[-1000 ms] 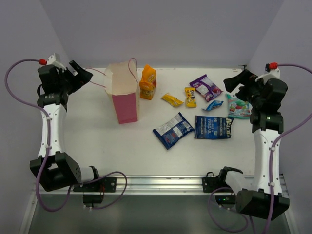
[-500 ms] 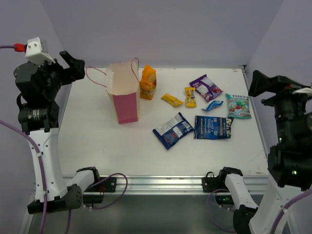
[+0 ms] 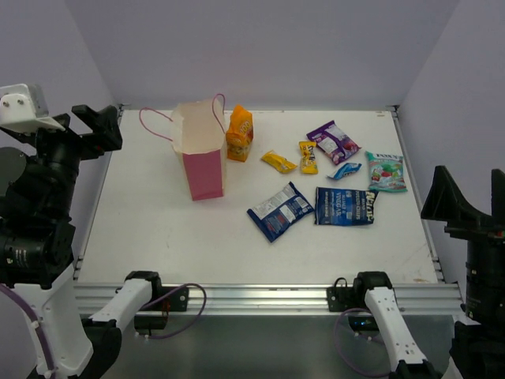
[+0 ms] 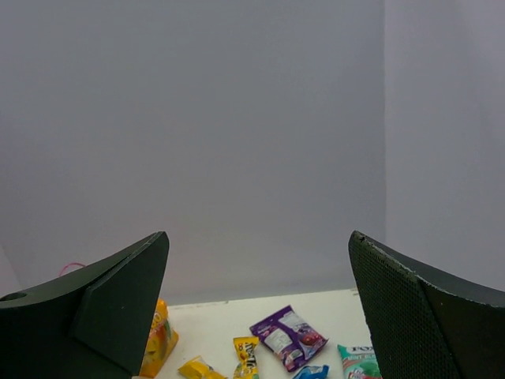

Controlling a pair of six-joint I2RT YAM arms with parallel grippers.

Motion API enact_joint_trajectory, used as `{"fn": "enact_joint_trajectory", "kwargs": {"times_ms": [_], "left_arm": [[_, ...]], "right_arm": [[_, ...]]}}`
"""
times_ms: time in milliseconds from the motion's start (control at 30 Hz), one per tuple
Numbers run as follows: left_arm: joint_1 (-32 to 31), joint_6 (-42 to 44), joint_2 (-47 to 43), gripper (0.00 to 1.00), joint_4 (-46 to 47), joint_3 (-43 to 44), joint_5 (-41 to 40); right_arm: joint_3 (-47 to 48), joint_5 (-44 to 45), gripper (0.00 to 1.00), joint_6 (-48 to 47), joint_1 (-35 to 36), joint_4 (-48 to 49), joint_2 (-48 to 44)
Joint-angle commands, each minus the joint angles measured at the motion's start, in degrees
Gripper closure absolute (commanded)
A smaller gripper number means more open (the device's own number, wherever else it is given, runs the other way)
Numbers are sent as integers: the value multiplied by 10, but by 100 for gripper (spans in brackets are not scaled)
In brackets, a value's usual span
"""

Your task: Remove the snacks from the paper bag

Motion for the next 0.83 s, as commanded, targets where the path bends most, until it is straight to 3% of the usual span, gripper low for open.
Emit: {"fn": "enact_joint_trajectory", "kwargs": {"times_ms": [0, 333, 800], "left_arm": [[-13, 17, -9, 0, -28, 26, -36], [-41, 21, -36, 0, -24, 9, -71], [-43, 17, -31, 0, -10, -29, -44]], "right_arm": [[-25, 32, 1, -31, 17, 35, -23], [-44, 23, 1, -33, 31, 44, -32], [-71, 14, 1, -26, 31, 56, -34]]}}
